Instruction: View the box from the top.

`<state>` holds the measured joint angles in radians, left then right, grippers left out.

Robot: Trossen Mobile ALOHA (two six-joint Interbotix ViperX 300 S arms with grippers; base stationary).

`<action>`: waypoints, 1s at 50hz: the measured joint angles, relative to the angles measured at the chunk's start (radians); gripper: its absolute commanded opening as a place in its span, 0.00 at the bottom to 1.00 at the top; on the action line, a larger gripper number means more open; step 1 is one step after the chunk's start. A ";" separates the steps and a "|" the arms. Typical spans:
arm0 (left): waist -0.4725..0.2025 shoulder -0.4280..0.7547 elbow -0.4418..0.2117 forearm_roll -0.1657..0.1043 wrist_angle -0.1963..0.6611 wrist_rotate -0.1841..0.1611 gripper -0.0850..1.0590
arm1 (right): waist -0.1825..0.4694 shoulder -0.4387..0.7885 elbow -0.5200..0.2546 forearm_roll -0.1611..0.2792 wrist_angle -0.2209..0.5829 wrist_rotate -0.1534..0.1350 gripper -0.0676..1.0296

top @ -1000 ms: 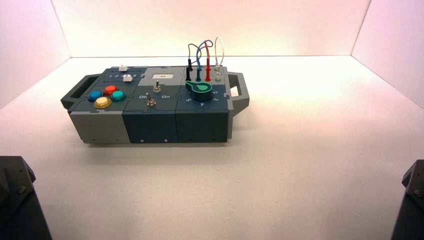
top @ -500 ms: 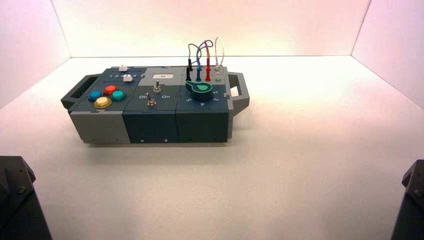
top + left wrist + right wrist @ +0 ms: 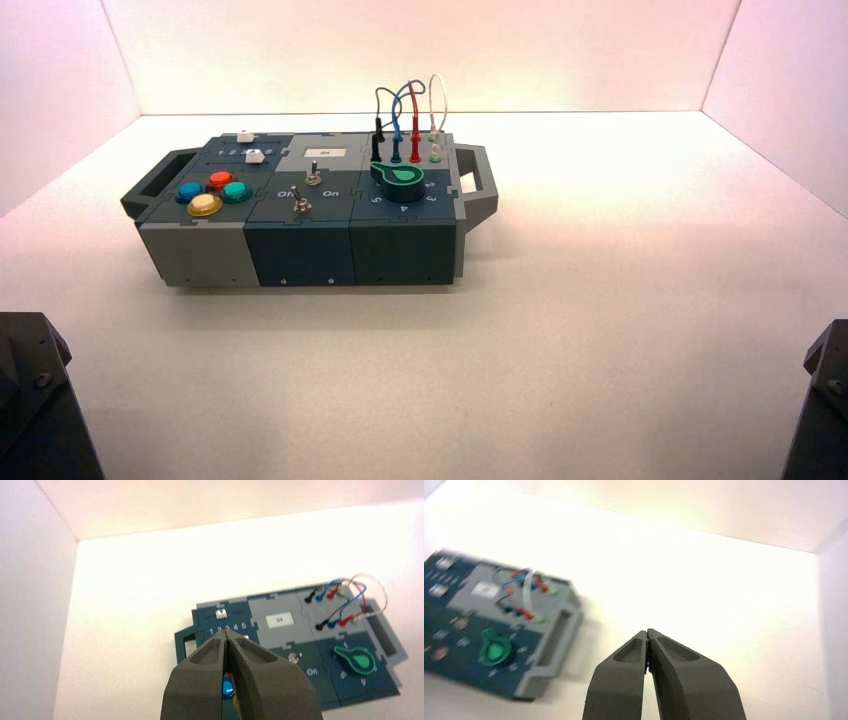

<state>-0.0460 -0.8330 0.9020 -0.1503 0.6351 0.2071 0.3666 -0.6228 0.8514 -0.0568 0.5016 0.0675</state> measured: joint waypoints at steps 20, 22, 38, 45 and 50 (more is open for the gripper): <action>-0.106 0.196 -0.121 0.002 0.232 0.038 0.05 | 0.261 0.327 -0.229 0.094 0.100 0.000 0.04; -0.117 0.201 -0.123 0.002 0.252 0.038 0.05 | 0.275 0.350 -0.239 0.098 0.107 0.002 0.04; -0.135 0.207 -0.120 0.002 0.411 0.037 0.05 | 0.362 0.535 -0.348 0.115 0.225 -0.002 0.04; -0.135 0.221 -0.107 0.002 0.482 0.035 0.05 | 0.376 0.569 -0.382 0.126 0.241 -0.003 0.04; -0.135 0.222 -0.091 0.002 0.500 0.034 0.05 | 0.380 0.581 -0.400 0.137 0.242 -0.002 0.04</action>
<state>-0.1810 -0.6105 0.8115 -0.1488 1.1351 0.2408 0.7470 -0.0414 0.4510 0.0798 0.7440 0.0660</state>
